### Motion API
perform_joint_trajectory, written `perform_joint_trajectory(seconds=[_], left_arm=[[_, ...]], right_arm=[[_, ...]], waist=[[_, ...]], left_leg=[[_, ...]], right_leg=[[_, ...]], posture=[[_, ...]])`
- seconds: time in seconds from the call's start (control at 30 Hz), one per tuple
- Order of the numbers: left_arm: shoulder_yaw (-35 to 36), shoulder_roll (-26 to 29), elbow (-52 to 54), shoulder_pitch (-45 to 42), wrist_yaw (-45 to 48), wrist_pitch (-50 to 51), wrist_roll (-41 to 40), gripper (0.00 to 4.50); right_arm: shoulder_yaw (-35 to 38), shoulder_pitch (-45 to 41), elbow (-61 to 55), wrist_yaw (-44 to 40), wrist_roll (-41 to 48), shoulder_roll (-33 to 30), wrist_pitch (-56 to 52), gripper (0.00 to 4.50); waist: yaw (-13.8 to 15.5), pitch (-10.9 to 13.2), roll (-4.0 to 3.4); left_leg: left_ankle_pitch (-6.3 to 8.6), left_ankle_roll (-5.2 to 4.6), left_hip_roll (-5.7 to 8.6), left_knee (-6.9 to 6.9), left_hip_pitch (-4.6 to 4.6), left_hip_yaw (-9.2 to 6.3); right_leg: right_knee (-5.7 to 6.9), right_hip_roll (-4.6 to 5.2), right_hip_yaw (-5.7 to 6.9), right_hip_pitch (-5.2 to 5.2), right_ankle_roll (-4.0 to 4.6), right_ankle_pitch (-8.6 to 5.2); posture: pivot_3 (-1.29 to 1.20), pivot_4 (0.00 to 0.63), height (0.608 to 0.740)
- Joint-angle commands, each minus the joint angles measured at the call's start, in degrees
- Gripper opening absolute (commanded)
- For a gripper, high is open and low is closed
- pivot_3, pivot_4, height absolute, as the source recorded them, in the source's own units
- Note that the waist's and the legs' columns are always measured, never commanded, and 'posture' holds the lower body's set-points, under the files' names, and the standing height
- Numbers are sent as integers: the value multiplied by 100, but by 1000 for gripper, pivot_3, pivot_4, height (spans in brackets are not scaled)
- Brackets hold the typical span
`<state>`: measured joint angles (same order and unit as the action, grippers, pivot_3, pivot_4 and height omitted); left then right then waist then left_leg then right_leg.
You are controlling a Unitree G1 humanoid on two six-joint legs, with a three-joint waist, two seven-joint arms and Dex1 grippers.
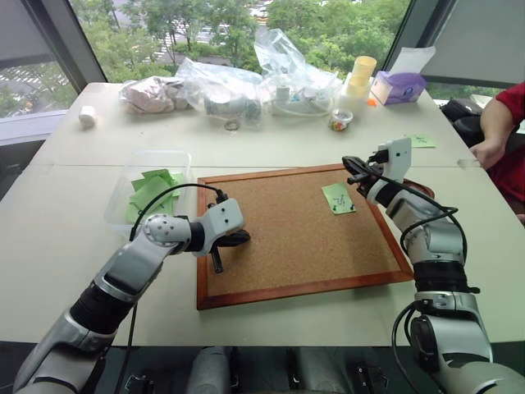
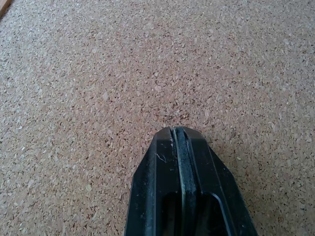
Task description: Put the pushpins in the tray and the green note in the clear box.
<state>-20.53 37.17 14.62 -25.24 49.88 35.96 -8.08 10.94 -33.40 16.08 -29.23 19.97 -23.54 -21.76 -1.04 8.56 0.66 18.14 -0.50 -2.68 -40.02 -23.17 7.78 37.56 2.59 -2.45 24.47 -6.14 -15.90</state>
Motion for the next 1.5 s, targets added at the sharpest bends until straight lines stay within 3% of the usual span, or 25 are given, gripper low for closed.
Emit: perform_joint_trajectory(seconds=[0.03, 0.17, 0.33, 0.7, 0.8, 1.03, 1.33, 1.5], left_arm=[[-133, 32, -50, 95, 145, 83, 43, 0], [-103, 27, -50, 100, 116, 74, 61, 0], [-117, -35, -147, 61, 100, -3, 108, 0], [-165, -126, -305, -44, 248, -144, 231, 0], [-137, -135, -305, -49, 252, -135, 245, 0], [-73, -114, -237, 28, 219, -97, 272, 0], [-59, -107, -219, 56, 191, -102, 279, 0], [-55, -85, -217, 56, 209, -117, 285, 0]], right_arm=[[266, 52, -375, 135, 106, -101, -13, 31], [717, 342, -331, 740, -239, -688, -93, 31], [1000, 650, -318, 1095, -314, -936, -147, 31], [959, 525, 734, 1264, -409, -758, -179, 31], [977, 452, 966, 1322, -466, -754, -6, 931], [960, 386, 1183, 1353, -505, -768, 149, 4332], [1177, 342, 874, 1478, -357, -755, 474, 4451], [1176, 693, -535, 1018, 98, -692, 550, 4451]], waist=[[0, 0, 0], [41, 0, -1], [5, -13, -21], [24, -18, -30], [29, -18, -31], [19, -18, -31], [20, -18, -31], [22, -17, -34]], left_leg=[[0, 0, 0, 0, 0, 0], [0, 0, 3, 0, -2, 0], [0, 0, 3, 0, 3, 1], [-2, 2, 5, 0, 24, 3], [-1, 2, 6, 0, 25, 3], [-1, 2, 5, 0, 26, 2], [-1, 2, 5, 1, 26, 2], [-1, 2, 4, 1, 26, 2]], right_leg=[[0, 0, 0, 0, 0, 0], [0, 5, 0, 0, 0, 0], [-2, 3, -1, -3, 0, 0], [0, 2, -7, -25, 0, 0], [0, 2, -6, -27, 0, 0], [0, 2, -7, -27, 0, -1], [0, 2, -7, -27, 0, 0], [0, 2, -7, -27, 0, 0]], posture=[[0, 150, 731], [0, 150, 731], [0, 150, 731], [0, 150, 731], [0, 150, 731], [0, 150, 731], [0, 150, 731], [0, 150, 731]])
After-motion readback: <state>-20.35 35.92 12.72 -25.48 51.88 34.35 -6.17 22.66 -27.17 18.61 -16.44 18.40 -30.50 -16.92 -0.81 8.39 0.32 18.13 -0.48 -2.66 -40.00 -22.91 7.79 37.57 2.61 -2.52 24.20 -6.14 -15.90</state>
